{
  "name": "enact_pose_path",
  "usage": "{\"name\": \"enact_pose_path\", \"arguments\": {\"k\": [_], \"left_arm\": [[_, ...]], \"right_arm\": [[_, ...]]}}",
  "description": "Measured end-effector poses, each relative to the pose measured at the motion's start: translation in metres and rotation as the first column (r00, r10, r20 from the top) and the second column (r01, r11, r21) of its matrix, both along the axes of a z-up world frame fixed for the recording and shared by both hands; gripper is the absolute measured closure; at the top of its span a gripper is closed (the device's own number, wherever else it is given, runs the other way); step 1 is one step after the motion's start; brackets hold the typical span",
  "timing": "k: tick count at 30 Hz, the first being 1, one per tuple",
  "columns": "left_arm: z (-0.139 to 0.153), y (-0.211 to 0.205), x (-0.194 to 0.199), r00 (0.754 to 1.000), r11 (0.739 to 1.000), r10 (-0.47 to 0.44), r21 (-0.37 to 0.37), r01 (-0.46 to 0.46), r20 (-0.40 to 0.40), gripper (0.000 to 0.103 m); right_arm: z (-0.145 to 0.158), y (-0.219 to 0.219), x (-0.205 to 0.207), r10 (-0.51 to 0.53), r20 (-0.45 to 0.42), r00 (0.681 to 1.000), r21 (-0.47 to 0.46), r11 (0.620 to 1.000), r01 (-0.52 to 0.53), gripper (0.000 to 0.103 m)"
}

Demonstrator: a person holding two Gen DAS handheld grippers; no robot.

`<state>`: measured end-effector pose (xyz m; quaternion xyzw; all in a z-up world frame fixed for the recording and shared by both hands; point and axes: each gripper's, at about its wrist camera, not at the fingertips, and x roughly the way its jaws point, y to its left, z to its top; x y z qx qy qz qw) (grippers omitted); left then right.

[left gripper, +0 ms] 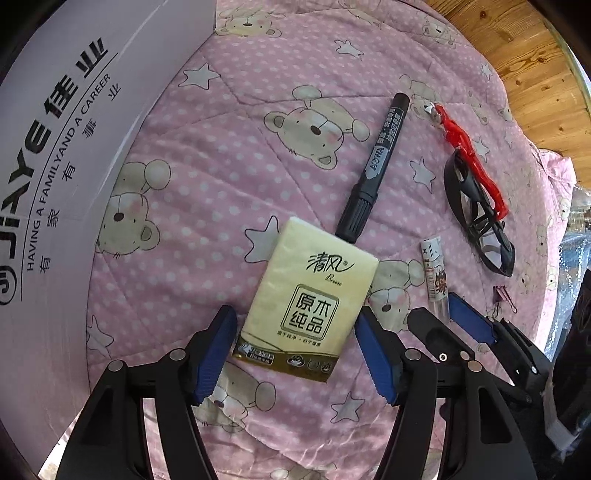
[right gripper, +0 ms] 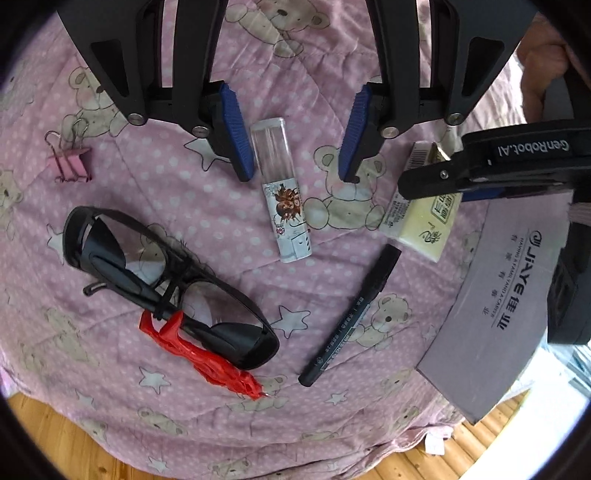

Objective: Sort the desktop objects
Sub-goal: 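Grasp the tissue pack with the left tool while the right tool grasps the white lighter, then carry the tissue pack and lighter over the white box with both tools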

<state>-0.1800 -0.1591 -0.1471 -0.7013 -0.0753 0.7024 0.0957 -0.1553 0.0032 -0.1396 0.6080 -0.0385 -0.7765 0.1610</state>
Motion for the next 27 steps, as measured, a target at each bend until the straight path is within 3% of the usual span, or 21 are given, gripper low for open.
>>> {"name": "enact_pose_path", "arguments": {"k": [2, 14, 27], "left_arm": [[0.003, 0.0, 0.0, 1.0, 1.0, 0.001, -0.007, -0.001, -0.026, 0.044], [0.041, -0.008, 0.011, 0.996, 0.999, -0.002, 0.051, 0.007, -0.09, 0.048], [0.089, -0.025, 0.042, 0.988, 0.995, 0.001, 0.102, 0.014, -0.152, 0.048]], "right_arm": [[0.0, 0.002, 0.0, 0.007, -0.011, 1.0, 0.056, 0.998, -0.006, 0.083], [0.031, 0.02, 0.006, -0.082, 0.019, 0.996, -0.093, 0.992, 0.083, 0.084], [0.073, 0.001, 0.033, -0.054, -0.019, 0.998, -0.121, 0.991, 0.051, 0.084]]}}
